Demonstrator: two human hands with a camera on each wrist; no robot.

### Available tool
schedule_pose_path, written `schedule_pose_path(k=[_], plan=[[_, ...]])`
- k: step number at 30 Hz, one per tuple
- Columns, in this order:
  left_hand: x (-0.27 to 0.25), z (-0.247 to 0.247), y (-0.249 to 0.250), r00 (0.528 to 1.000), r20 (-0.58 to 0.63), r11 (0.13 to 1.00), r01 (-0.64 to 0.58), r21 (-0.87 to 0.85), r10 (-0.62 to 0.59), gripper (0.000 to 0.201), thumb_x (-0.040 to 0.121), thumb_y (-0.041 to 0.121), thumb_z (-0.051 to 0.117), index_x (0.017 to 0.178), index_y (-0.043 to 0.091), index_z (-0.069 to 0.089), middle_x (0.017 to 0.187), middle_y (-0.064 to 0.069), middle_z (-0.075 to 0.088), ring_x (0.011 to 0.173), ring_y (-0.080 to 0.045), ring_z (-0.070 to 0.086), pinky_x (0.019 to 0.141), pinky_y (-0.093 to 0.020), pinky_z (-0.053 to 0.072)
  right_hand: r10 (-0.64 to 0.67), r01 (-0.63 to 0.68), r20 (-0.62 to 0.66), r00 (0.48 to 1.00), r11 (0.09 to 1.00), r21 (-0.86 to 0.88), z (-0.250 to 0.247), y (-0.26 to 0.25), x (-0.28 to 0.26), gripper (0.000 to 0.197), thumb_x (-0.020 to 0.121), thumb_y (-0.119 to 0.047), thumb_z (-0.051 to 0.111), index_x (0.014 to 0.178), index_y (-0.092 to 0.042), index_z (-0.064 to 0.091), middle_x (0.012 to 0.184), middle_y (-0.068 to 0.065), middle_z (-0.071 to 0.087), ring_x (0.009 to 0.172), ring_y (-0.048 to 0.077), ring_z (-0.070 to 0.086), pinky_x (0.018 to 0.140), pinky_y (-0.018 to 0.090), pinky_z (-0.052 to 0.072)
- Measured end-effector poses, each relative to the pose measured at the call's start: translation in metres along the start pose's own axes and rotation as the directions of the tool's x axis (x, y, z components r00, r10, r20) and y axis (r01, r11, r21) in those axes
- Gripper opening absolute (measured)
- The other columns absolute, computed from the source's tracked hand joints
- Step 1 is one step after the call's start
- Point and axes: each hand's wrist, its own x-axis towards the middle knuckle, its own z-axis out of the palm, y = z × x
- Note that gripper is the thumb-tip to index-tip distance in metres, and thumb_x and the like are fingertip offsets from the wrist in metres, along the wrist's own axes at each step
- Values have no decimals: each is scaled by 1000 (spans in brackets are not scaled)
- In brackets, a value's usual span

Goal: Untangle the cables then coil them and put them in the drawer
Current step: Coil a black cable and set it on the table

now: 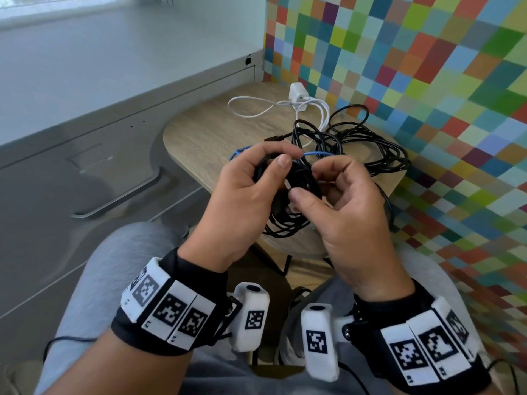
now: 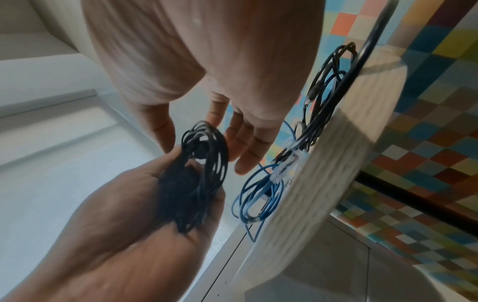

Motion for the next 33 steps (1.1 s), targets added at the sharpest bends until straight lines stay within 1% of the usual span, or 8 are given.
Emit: schedule_pose_path(k=[3, 6, 12, 17, 21, 23, 28, 33], plan=[[-1, 0, 0, 1000, 23, 1000, -6, -2, 6, 19, 102, 14, 54, 107, 17, 72, 98, -14, 70, 94, -28, 67, 90, -53, 57, -8, 8, 4, 1000, 1000, 8, 6, -1, 0, 35, 89, -3, 78, 120, -18, 67, 108, 1, 74, 102, 11, 73, 85, 27, 58], [1, -4, 0, 1000, 16, 999, -25, 24, 24, 19, 100, 16, 55, 105, 20, 73, 81, 1, 64, 71, -12, 56, 70, -26, 49, 85, -87, 15, 996, 977, 196, 8, -3, 3, 30, 93, 9, 66, 114, -12, 72, 101, 6, 79, 97, 17, 75, 85, 28, 58], [1, -3, -1, 999, 40, 998, -13, -62, 15, 17, 101, 12, 54, 111, 13, 67, 66, 4, 52, 57, -13, 47, 59, -26, 47, 217, -241, 113, 970, 927, 286, 4, -3, 6, 40, 90, 22, 53, 113, -8, 66, 89, 17, 71, 70, 16, 67, 67, 25, 56], [2, -9, 3, 997, 61, 987, 63, -145, -54, 21, 96, 14, 59, 115, 13, 66, 62, 4, 49, 48, -10, 40, 51, -24, 43, 254, -319, 234, 939, 897, 305, 0, -7, 6, 47, 89, 24, 49, 120, -9, 60, 80, 5, 70, 72, 11, 65, 68, 23, 55], [1, -15, 9, 973, 225, 974, 103, -199, -57, 38, 88, -1, 63, 125, 10, 63, 83, 0, 64, 56, -9, 47, 63, -27, 49, 246, -354, 271, 931, 790, 500, -3, -9, 7, 52, 77, 11, 51, 125, -8, 58, 97, 20, 66, 85, 29, 66, 83, 41, 58], [2, -18, 9, 970, 232, 980, 106, -168, -65, 43, 85, -6, 63, 125, 11, 64, 89, -3, 69, 67, -14, 59, 74, -29, 55, 217, -322, 245, 945, 752, 575, -8, -9, 9, 55, 76, 12, 48, 125, -10, 58, 86, 13, 61, 79, 26, 61, 91, 46, 53], [5, -21, 6, 986, 149, 997, 66, 42, -72, 32, 88, 6, 64, 118, 15, 71, 102, -7, 74, 94, -20, 67, 99, -42, 55, 147, -232, 190, 971, 780, 581, -16, -13, 13, 54, 84, 15, 39, 129, -11, 57, 83, 7, 58, 68, 17, 52, 85, 38, 59], [3, -18, 2, 976, 162, 990, 143, 18, -144, 31, 88, 7, 62, 117, 12, 72, 107, -11, 74, 91, -22, 70, 88, -40, 59, 193, -259, 175, 966, 777, 574, -11, -11, 12, 35, 94, 2, 47, 123, -10, 62, 93, 12, 63, 72, 19, 57, 78, 37, 58]])
